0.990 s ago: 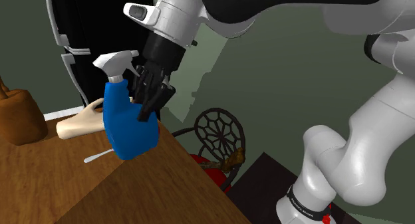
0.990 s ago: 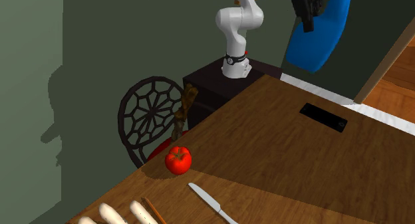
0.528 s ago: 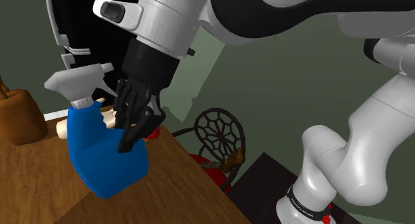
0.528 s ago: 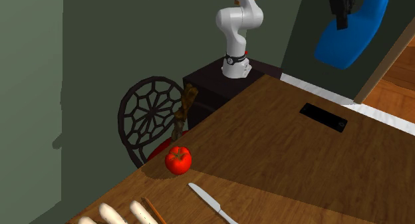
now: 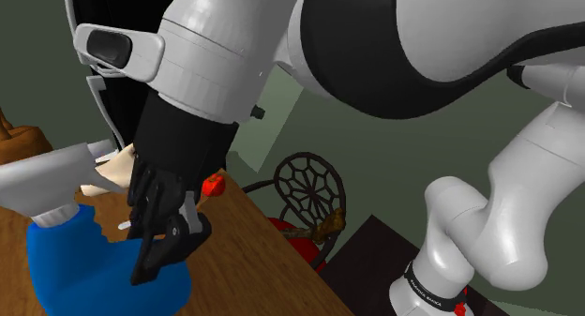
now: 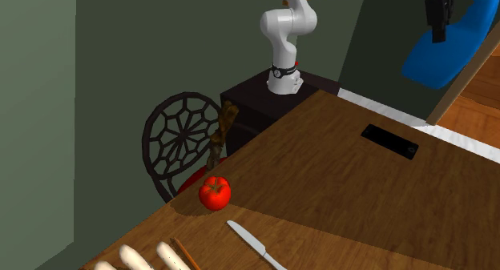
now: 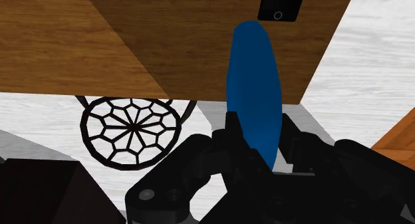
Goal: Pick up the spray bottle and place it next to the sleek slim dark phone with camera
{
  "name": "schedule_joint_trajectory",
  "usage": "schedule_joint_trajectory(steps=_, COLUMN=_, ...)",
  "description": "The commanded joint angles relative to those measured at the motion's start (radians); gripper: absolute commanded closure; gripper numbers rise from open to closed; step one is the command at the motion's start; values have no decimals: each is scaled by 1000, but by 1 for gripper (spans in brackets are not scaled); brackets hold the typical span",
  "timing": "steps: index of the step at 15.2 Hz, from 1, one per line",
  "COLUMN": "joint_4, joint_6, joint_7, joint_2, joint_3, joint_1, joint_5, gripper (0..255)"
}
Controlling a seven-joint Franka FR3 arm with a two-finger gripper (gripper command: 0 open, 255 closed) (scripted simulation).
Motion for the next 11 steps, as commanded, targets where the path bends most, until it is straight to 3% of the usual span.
schedule_joint_trajectory(steps=1, joint_4=-28, joint_6=27, joint_7=-5, joint_2=-2, joint_3=2, joint_1=2, joint_5=5, gripper=255)
schedule_joint_trajectory(steps=11, joint_4=-146, joint_6=158, joint_7=-40, joint_2=13, joint_3=8, joint_1=11, joint_5=31, gripper=255)
